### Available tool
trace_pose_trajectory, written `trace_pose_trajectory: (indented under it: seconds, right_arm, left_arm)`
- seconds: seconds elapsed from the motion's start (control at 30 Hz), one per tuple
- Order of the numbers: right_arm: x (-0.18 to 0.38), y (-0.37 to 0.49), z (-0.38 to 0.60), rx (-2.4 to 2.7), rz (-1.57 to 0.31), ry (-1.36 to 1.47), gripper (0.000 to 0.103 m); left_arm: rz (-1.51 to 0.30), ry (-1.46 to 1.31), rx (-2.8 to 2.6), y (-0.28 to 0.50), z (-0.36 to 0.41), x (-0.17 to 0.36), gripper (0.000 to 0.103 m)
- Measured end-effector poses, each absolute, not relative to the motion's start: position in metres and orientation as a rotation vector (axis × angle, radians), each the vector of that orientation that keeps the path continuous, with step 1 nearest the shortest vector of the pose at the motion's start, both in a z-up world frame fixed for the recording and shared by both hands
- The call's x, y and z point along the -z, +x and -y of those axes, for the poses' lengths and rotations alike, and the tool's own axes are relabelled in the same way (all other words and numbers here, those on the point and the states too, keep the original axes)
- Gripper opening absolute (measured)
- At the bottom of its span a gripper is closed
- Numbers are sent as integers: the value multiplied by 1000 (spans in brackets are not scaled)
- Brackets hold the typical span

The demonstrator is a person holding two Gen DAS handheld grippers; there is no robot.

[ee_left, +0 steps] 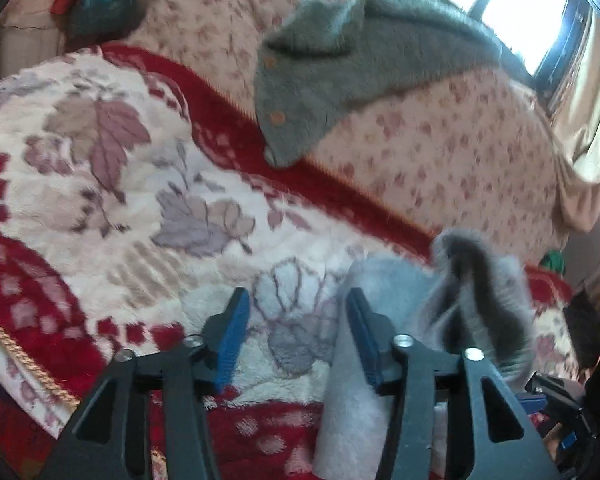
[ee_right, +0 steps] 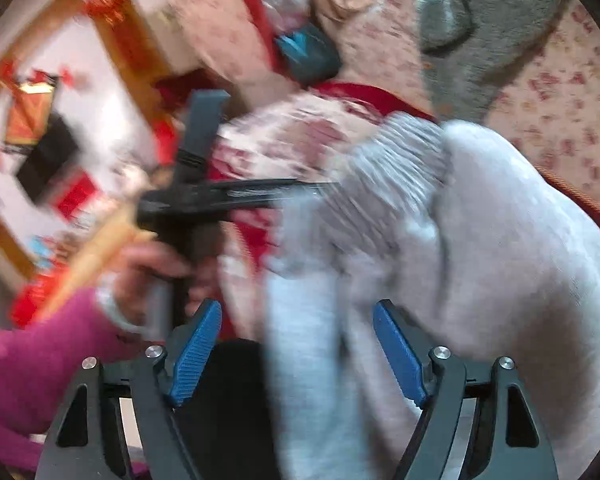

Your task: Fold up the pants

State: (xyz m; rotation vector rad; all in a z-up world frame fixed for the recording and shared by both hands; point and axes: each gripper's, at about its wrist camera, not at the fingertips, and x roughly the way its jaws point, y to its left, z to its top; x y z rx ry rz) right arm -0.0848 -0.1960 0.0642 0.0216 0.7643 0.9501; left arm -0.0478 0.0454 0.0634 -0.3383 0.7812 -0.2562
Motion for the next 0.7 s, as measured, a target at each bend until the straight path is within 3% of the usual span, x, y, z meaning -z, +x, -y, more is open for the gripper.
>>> trace_pose_trajectory:
  seconds: [0.07, 0.13, 0.17, 0.3, 0.7]
  right_arm:
    - [-75, -93, 201, -928, -735, -17, 83]
    - [-84, -102, 218, -907, -704, -5, 83]
    - [-87, -102, 231, -876, -693, 14, 83]
    - [-90, -101, 274, -738, -688, 41, 85]
    - [-83, -93, 336, -539, -762, 101, 85]
  left_arm:
    - [-733, -335, 270, -59, -42, -84, 57]
    - [-699, -322, 311, -70, -31, -104, 71]
    - [-687, -306, 334, -75, -23, -112, 73]
    - [-704, -227, 406, -86, 18, -126, 77]
    - [-773, 25, 329, -89, 99, -94, 80]
